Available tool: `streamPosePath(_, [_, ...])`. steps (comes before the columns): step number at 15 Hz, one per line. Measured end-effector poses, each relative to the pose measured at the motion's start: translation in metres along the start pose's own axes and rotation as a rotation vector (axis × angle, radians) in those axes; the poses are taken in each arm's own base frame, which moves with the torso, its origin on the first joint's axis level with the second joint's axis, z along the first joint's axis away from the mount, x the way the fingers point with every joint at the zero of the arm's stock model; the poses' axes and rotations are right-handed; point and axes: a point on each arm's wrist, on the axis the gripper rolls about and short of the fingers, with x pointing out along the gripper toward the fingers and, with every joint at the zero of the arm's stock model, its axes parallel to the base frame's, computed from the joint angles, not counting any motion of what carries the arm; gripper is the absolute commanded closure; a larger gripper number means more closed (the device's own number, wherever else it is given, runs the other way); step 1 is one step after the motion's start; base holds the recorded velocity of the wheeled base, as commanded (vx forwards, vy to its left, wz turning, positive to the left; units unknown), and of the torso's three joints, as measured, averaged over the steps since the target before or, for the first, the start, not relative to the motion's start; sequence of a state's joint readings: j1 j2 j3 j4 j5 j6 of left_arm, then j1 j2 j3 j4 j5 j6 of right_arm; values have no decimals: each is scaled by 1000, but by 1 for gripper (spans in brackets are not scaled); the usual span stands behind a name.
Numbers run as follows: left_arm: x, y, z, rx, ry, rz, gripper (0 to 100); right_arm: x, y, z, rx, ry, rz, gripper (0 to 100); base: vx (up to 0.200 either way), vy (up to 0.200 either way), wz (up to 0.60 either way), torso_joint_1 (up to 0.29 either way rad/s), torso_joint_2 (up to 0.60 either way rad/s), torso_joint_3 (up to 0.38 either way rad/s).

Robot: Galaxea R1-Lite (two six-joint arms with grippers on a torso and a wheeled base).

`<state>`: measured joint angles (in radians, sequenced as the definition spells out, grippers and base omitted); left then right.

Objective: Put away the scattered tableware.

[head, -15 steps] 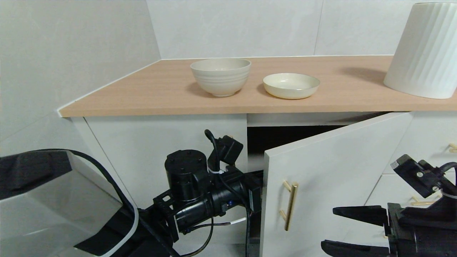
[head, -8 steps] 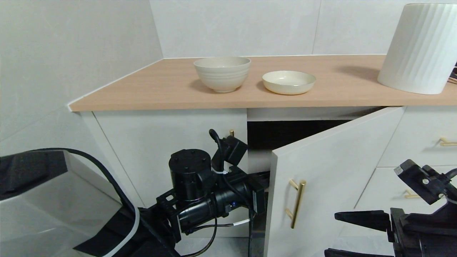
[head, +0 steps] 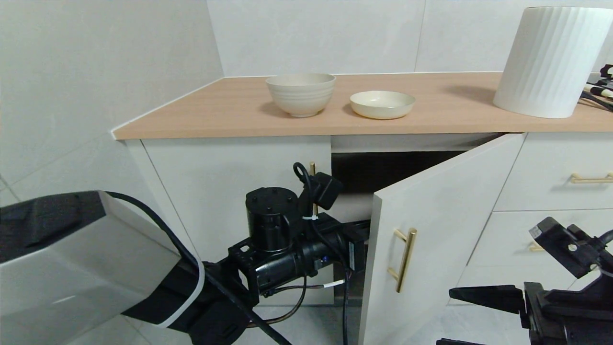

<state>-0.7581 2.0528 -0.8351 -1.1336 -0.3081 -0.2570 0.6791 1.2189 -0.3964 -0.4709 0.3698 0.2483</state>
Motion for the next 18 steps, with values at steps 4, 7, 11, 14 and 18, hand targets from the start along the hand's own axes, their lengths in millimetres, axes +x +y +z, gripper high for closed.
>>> streamPosePath(4, [5, 1, -2, -7, 22, 2, 100, -1, 0, 0, -1, -3, 0, 0, -50, 0, 0, 2, 1, -2])
streamPosePath(7, [8, 1, 0, -11, 35, 10, 100, -1, 1, 0, -4, -3, 5, 0, -200, 0, 0, 10, 2, 2])
streamPosePath(11, [15, 1, 4, -12, 36, 8, 100, -3, 3, 0, -9, -8, 13, 0, 0, 0, 0, 0, 0, 0])
streamPosePath(14, [24, 6, 4, -10, 20, 33, 100, -4, 4, 0, -11, -12, 14, 0, 0, 0, 0, 0, 0, 0])
streamPosePath(18, [34, 9, 1, -5, -7, 126, 100, -4, 4, 1, -13, -17, 16, 0, 0, 0, 0, 0, 0, 0])
